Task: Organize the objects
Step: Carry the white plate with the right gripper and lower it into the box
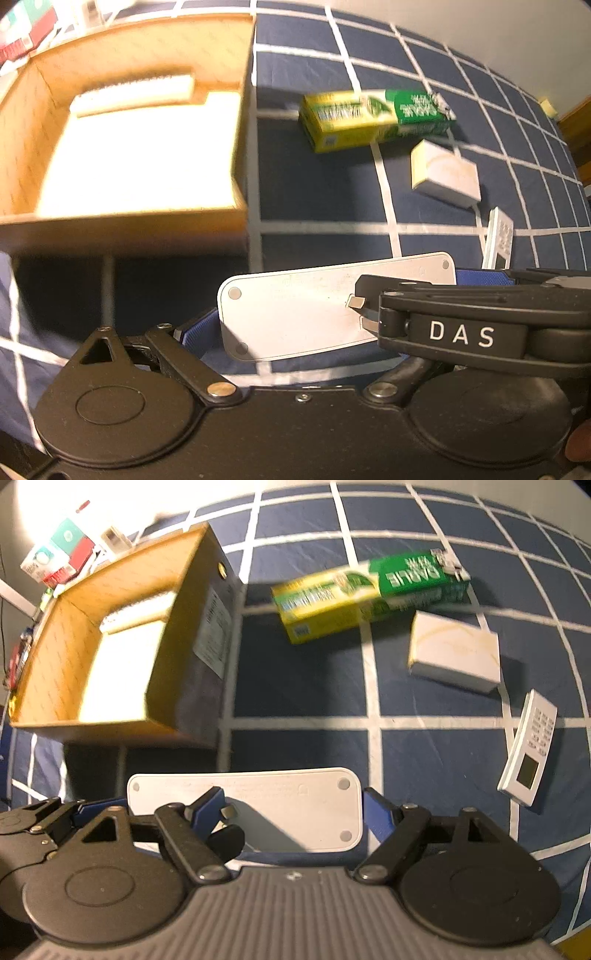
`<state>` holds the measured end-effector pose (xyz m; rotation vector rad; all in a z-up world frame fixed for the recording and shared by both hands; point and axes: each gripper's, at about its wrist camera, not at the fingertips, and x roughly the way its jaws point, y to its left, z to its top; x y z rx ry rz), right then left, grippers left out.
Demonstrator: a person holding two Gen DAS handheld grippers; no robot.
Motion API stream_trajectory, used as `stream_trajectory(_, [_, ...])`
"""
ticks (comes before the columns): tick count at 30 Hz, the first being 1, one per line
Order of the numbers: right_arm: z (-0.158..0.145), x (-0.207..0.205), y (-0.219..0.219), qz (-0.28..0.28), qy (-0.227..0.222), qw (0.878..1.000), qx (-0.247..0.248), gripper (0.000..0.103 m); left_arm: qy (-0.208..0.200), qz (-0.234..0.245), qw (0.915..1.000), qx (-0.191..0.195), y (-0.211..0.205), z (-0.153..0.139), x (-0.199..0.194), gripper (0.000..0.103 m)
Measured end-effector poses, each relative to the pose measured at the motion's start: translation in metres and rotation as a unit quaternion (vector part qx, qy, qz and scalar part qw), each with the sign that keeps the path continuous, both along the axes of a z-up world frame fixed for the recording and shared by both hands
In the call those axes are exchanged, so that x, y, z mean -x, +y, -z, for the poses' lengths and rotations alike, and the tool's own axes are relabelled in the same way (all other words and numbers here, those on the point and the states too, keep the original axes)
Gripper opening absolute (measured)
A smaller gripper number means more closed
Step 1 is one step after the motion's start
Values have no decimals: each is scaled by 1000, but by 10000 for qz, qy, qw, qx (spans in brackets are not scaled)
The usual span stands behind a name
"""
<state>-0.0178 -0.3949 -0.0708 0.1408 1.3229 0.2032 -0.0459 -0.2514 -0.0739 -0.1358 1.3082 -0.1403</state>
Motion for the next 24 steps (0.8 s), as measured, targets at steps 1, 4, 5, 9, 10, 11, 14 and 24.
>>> stream_trajectory(1, [-5,-1,4,34,-45,10000,-10,79,-46,33,10000,-11,4,-5,-2,93])
stream_trajectory(4, [-20,-4,16,136,-175,9998,-29,80,-174,134,9998,-29,16,-20,-9,93])
stream_trajectory(5, [-25,-5,20,165,-219,9996,-31,80,-217,167,9996,-31,20,-25,-11,93])
stream_trajectory(9, [-40,-11,39,290,-373,9989,-27,80,-361,292,9989,-32,40,-41,-21,93])
stream_trajectory(10, [-43,-13,44,323,-404,9987,-30,80,-391,327,9987,-38,45,-44,-24,93])
stream_trajectory(11, [-46,-15,50,362,-434,9984,-35,80,-420,365,9984,-43,51,-47,-27,93])
stream_trajectory(14, [-52,-20,68,473,-515,9975,-48,80,-499,485,9976,-64,67,-54,-35,93])
stream_trajectory(24, [-64,-40,128,678,-728,9950,-100,80,-690,699,9951,-133,126,-68,-62,93])
